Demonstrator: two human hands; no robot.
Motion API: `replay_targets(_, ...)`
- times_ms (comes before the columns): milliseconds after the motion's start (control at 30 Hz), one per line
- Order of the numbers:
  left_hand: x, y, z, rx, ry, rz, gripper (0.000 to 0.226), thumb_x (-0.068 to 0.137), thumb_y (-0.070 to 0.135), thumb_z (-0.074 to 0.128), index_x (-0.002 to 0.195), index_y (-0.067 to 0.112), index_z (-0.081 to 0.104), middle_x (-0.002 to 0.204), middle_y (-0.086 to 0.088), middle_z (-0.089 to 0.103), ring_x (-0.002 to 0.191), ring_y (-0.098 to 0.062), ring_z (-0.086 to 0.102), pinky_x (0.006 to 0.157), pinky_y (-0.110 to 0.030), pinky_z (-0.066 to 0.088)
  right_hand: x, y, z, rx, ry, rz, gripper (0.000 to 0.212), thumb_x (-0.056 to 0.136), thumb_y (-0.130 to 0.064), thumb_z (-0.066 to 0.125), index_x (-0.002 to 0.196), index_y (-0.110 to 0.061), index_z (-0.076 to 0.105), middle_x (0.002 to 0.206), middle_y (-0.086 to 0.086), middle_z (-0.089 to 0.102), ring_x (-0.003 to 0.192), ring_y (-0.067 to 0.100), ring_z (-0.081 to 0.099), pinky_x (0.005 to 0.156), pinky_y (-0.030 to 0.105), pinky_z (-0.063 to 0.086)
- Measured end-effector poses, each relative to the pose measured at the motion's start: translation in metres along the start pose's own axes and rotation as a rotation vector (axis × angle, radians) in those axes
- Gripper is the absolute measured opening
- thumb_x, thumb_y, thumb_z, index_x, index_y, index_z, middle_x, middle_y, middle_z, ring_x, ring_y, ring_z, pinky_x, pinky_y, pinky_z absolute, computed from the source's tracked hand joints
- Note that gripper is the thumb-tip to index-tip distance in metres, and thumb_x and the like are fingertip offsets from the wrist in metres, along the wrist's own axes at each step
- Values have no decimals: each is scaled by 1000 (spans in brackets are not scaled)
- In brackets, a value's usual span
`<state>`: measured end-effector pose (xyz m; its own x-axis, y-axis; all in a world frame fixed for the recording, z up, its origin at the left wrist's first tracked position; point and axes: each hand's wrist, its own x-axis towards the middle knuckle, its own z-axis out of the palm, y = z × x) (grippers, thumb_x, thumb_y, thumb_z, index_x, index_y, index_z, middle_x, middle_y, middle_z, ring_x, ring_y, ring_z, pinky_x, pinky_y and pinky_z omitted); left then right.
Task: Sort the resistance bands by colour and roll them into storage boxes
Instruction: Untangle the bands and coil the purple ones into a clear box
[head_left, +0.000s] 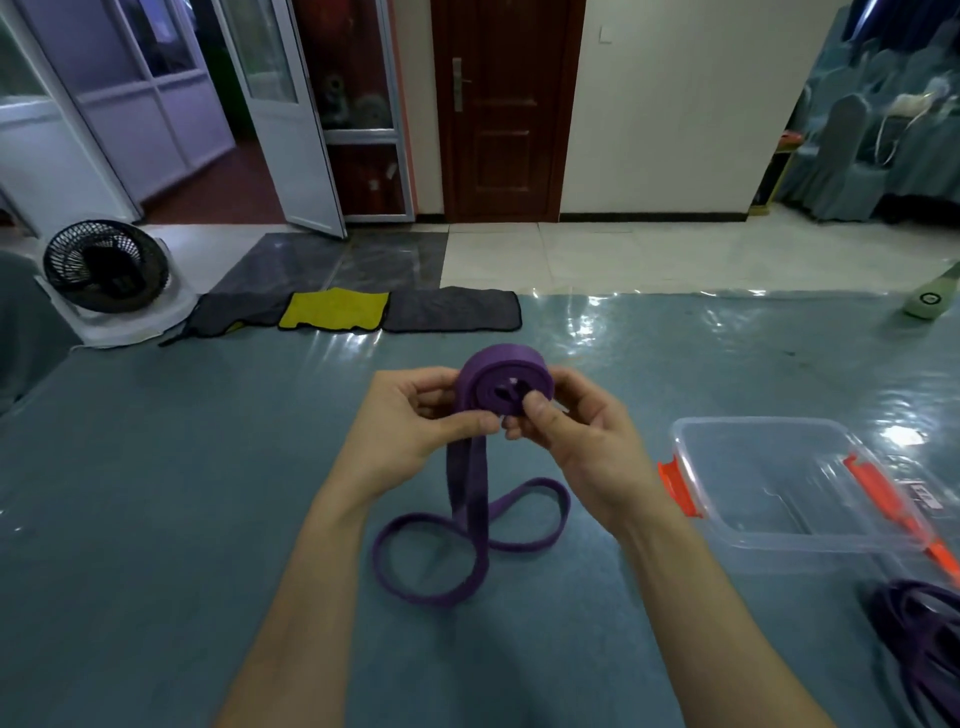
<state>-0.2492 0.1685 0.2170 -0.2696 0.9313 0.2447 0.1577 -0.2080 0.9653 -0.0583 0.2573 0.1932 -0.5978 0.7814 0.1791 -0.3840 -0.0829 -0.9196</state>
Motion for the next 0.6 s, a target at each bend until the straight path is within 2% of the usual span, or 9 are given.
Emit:
replay_targets(100,-4,-7,0,26,11,-40,36,65,21,102,96,32,89,97,-3,86,91,-16,83,79,-22,63,-6,16,0,81,-43,77,24,93,-6,77,113,0,64,106,10,78,88,28,78,91,38,64)
replay_targets(133,-6,-9,-3,60,-1,-63,35,64,25,102,96,31,89,96,-3,86,90,-16,84,79,-22,64,-8,16,-3,22,-60,116,30,90,-8,78,114,2,63,107,11,79,91,32,79,94,43,64)
replay_targets(200,-9,-11,-11,169,-41,-112,34,63,29,102,94,27,89,92,-3,86,86,-17,83,78,-26,65,-9,7,-14,-278,-123,190,43,85,-19,85,120,-1,67,107,11,81,92,36,79,93,48,64)
replay_targets(267,-10,-9,-18,342,-101,-155,32,65,25,105,92,24,89,86,0,85,83,-18,83,81,-38,69,-8,-3,-20,-667,-156,180,48,80,-37,94,121,-22,73,104,-8,81,79,24,79,76,37,65)
replay_targets(333,-6,-1,-21,581,-179,-158,29,67,26,105,91,27,89,80,7,84,79,-12,82,82,-43,69,-5,-9,-16,-888,-161,114,52,75,-47,96,120,-37,75,100,-21,77,67,14,72,63,23,57)
replay_targets(433,1,15,-16,892,-281,-108,26,65,35,101,88,34,88,73,15,80,72,-1,77,75,-41,66,-2,-5,-2,-1081,-195,60,29,78,-47,94,100,-39,76,69,-21,71,59,8,66,56,17,47)
replay_targets(467,2,19,-14,962,-298,-94,26,65,38,100,88,35,87,72,16,80,72,-1,76,73,-42,65,-2,-2,-1,-1102,-186,39,24,81,-43,93,95,-37,75,67,-21,69,60,7,66,57,20,47)
replay_targets(567,4,28,-13,1021,-314,-95,27,65,40,99,88,34,87,73,15,79,73,-2,75,72,-41,64,-4,3,-5,-1031,-160,28,21,83,-36,93,92,-32,74,71,-8,71,66,14,68,66,39,58)
replay_targets(600,4,30,-12,1046,-321,-90,26,66,41,99,88,33,87,73,16,79,73,-2,75,72,-41,64,-4,3,-4,-1064,-168,16,21,84,-38,91,95,-33,74,75,-8,71,68,13,69,68,39,59)
